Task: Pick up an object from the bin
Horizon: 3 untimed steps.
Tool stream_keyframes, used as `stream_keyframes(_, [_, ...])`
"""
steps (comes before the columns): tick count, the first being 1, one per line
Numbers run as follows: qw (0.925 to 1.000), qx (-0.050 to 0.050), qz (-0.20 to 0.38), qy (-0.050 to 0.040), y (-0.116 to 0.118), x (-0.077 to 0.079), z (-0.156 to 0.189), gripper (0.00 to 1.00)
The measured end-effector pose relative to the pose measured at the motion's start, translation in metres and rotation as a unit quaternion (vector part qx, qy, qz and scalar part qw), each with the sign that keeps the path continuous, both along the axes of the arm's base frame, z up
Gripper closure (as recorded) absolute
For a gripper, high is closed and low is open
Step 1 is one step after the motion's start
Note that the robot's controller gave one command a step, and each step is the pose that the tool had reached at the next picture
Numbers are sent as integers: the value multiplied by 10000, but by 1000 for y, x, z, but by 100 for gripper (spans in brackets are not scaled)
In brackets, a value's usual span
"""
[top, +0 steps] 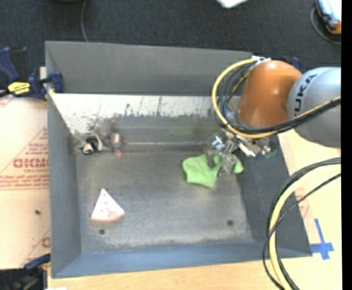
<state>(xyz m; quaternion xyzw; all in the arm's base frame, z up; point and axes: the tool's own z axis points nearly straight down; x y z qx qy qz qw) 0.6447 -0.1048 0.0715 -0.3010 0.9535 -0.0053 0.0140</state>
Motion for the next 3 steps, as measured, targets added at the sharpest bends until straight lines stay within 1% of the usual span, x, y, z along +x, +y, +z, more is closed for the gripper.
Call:
stream_keyframes(1, [9915, -47, 1297, -39, 12, 7, 0, 100])
stream_keyframes(2, [9939, -39, 1100, -72, 8, -2, 1, 100])
stream_keyframes(3, [9924, -47, 1222, -103, 10, 9, 0, 100])
